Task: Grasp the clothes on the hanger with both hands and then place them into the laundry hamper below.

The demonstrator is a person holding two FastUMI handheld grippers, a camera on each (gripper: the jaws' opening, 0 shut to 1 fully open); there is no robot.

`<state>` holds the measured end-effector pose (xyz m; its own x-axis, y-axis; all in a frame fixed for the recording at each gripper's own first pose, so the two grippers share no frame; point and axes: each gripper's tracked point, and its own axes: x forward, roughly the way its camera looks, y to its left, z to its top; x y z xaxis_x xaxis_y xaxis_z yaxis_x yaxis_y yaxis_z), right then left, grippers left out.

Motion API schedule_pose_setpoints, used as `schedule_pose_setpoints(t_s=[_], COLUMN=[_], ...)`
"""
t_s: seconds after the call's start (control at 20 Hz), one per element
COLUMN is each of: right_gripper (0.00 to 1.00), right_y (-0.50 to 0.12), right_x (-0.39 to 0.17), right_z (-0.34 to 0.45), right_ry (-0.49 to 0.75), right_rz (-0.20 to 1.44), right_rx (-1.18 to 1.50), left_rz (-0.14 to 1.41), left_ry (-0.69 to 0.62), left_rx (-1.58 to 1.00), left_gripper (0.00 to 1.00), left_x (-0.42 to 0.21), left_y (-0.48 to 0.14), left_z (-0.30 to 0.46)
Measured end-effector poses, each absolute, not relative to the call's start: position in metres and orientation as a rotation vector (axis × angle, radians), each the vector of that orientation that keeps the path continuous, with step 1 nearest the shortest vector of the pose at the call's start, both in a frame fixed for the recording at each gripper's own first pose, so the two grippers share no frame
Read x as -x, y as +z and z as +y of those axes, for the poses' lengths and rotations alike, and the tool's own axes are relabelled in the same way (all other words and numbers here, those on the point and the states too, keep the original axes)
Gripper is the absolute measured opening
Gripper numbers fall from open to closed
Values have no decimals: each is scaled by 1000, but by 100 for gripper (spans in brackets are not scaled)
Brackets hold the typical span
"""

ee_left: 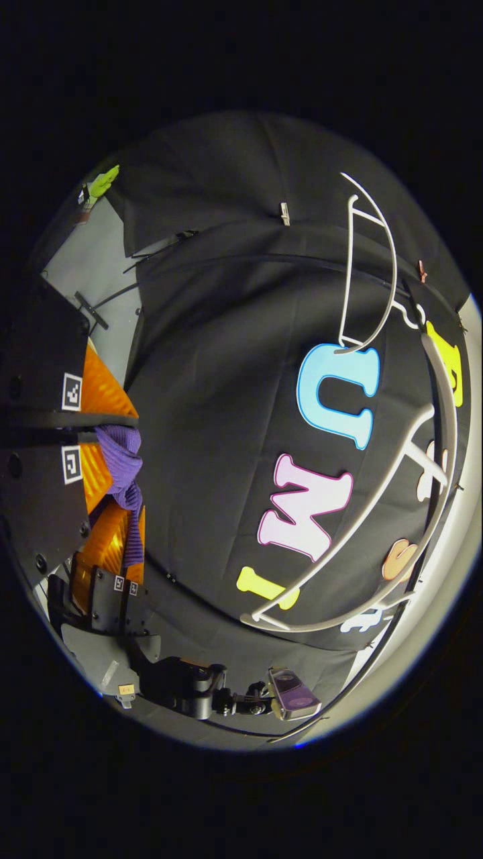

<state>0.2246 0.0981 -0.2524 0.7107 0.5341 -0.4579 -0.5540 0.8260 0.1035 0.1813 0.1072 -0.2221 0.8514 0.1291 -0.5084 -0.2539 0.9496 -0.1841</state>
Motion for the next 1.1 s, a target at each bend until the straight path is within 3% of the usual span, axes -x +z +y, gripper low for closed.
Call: schedule_pose_setpoints(t_s=[0.35,0.5,0.55,0.65,0.8,0.9,1.1], right_gripper=[4,9,29,70,73,80,80], right_y=[-258,-264,-267,-251,-231,-224,-220], right_x=[-222,-219,-224,-232,-237,-237,-227], right_z=[99,89,92,88,72,70,68], right_ry=[609,601,606,591,558,550,542], right_rz=[506,533,520,465,407,395,382], right_rx=[80,110,121,121,136,138,138], left_rz=[525,542,548,539,476,466,463], left_ry=[238,250,250,241,220,206,191], left_rx=[246,230,216,210,225,216,209], left_gripper=[5,13,17,40,76,79,82], left_x=[-178,-174,-174,-172,-183,-184,-175], left_y=[-229,-231,-233,-227,-205,-200,-194], left_z=[119,127,130,132,130,127,122])
